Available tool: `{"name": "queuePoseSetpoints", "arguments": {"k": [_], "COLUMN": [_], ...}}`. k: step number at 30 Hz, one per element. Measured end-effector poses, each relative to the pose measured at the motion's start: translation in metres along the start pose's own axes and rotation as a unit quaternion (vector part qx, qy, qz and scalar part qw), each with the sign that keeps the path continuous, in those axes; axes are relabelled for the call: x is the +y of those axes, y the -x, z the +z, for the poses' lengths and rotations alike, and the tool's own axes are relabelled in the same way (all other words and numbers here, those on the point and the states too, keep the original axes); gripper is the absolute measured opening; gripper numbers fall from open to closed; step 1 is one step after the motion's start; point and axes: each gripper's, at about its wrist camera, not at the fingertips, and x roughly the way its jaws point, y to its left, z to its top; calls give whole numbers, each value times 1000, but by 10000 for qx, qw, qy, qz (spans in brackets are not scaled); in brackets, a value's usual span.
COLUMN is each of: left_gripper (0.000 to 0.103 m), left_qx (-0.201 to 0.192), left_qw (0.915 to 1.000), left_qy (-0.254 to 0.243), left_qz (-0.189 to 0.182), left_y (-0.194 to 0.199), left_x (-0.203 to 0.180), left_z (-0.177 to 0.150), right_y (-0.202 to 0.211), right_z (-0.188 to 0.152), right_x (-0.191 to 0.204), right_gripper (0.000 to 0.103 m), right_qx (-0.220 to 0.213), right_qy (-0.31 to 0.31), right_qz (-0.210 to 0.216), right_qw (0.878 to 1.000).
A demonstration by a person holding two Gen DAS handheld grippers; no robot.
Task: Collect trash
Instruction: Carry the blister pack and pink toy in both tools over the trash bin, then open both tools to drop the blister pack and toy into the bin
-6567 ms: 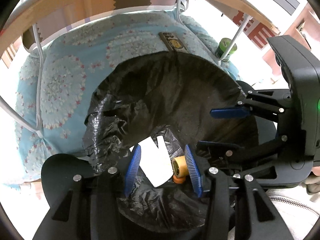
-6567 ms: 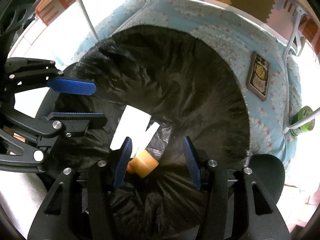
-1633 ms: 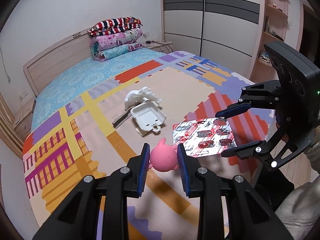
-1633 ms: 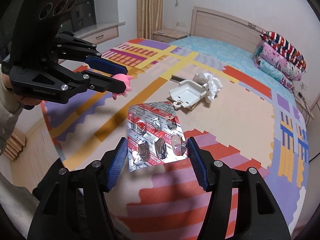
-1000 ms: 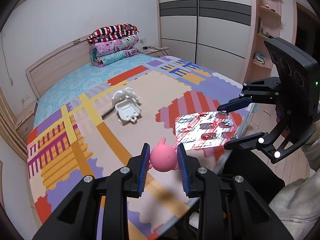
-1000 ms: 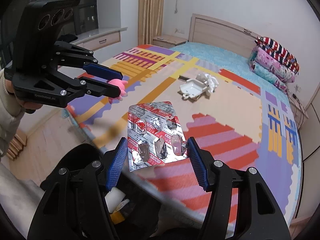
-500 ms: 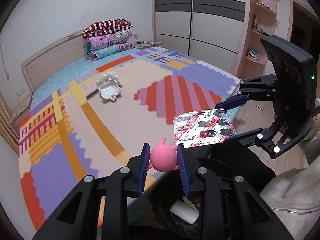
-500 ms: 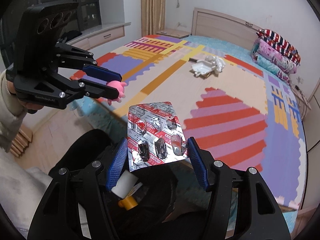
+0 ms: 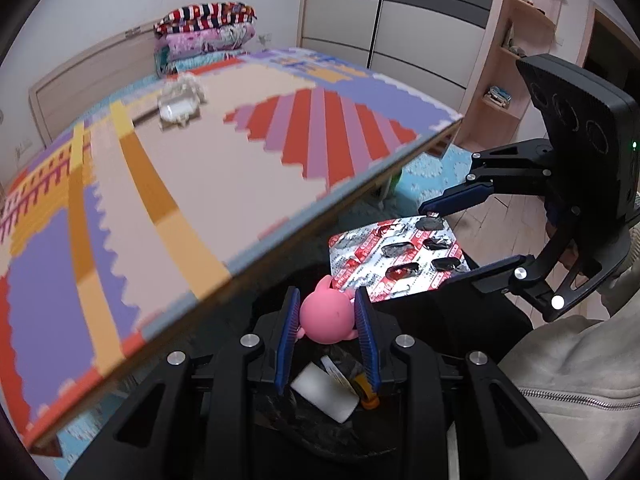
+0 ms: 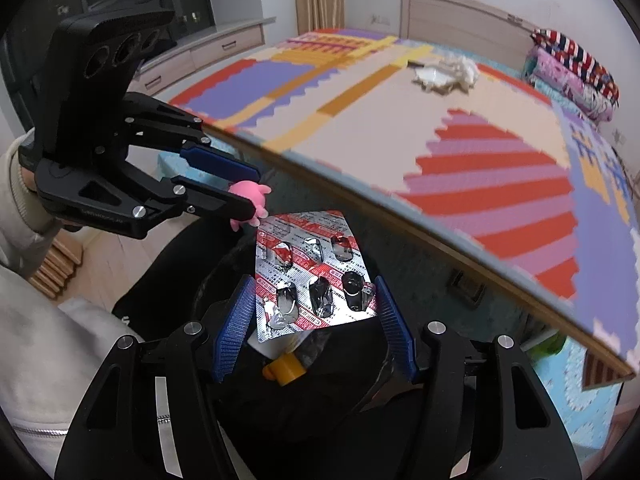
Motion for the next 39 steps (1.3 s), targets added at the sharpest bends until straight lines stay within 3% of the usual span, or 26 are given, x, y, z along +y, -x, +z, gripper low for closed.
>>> {"name": "queuePoseSetpoints", "arguments": {"k": [24, 32, 39], "left_gripper": [28, 28, 28], "left_qx": [1330, 1506, 1475], "left_qw": [9898, 9866, 9869], "left_qy": [509, 624, 654], "left_qz": [10, 23, -15], "left_y": [-106, -125, -125], "left_x": [1, -1, -4], "left_z": [-71, -74, -78], "right_y": [-98, -122, -124], "right_z": [-50, -60, -61], "right_x": [7, 20, 19], "right_gripper": [61, 61, 61], "right_qx": [1268, 1605, 1635], "right_qy": [-206, -117, -185], "right_qz": [-49, -205, -186], "right_qw": [9917, 9868, 9862]}}
